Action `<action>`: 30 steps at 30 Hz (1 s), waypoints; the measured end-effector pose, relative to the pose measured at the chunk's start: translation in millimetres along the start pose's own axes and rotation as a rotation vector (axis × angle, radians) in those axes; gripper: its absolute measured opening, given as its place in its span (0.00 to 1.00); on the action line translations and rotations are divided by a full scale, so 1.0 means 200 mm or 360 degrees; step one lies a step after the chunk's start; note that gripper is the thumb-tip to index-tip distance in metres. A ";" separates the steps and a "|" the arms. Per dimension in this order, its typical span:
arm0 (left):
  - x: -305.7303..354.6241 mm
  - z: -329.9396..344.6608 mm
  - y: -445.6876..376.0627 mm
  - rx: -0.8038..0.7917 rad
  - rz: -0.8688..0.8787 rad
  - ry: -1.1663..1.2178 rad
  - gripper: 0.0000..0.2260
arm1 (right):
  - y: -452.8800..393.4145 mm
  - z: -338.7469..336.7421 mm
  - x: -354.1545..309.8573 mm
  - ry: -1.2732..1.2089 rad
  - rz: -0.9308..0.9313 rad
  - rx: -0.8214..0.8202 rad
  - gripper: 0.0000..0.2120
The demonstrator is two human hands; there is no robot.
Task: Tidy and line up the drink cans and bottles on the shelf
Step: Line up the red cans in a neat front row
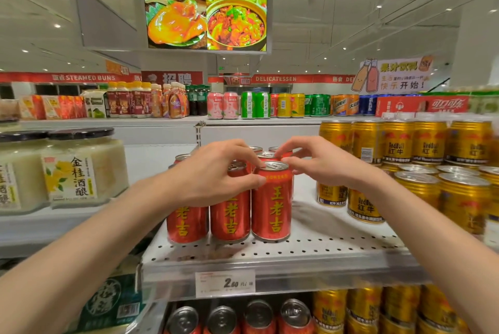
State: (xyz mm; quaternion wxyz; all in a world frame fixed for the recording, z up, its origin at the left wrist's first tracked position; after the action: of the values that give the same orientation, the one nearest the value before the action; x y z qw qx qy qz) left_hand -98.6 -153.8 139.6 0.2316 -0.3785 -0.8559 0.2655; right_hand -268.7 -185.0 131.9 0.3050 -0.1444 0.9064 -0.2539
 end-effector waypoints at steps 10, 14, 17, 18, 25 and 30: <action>0.00 0.00 0.00 0.0006 -0.0038 0.0001 0.17 | -0.02 -0.01 0.08 -0.0239 0.0145 -0.0001 0.10; 0.00 0.01 0.01 0.0010 -0.0038 -0.0005 0.17 | 0.01 -0.04 0.07 -0.0322 0.0183 0.0017 0.12; -0.01 0.01 0.01 0.0012 -0.0057 -0.0011 0.18 | 0.04 -0.11 0.07 -0.0295 0.0196 -0.0017 0.13; -0.01 0.01 0.01 0.0011 -0.0065 -0.0009 0.19 | 0.06 -0.14 0.06 -0.0273 0.0186 -0.0027 0.12; -0.01 0.01 0.00 0.0049 -0.0057 -0.0039 0.23 | 0.17 -0.24 0.12 -0.0328 0.0185 -0.0143 0.06; 0.00 0.01 0.01 0.0068 -0.0045 -0.0129 0.26 | 0.23 -0.22 0.11 -0.0025 0.0196 -0.0127 0.19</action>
State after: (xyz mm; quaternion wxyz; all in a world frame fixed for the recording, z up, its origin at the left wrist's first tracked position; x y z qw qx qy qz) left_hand -99.1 -152.2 136.7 0.2085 -0.3504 -0.8639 0.2956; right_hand -316.8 -140.1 126.4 0.3211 -0.1025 0.9206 -0.1973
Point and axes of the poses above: each hand's wrist, its own y-axis away from the middle knuckle, its own z-axis out of the palm, x = y × z, the point moved 9 cm from there along -y, towards the middle knuckle, and after that the axes turned 10 degrees about x, right-handed, at the moved point
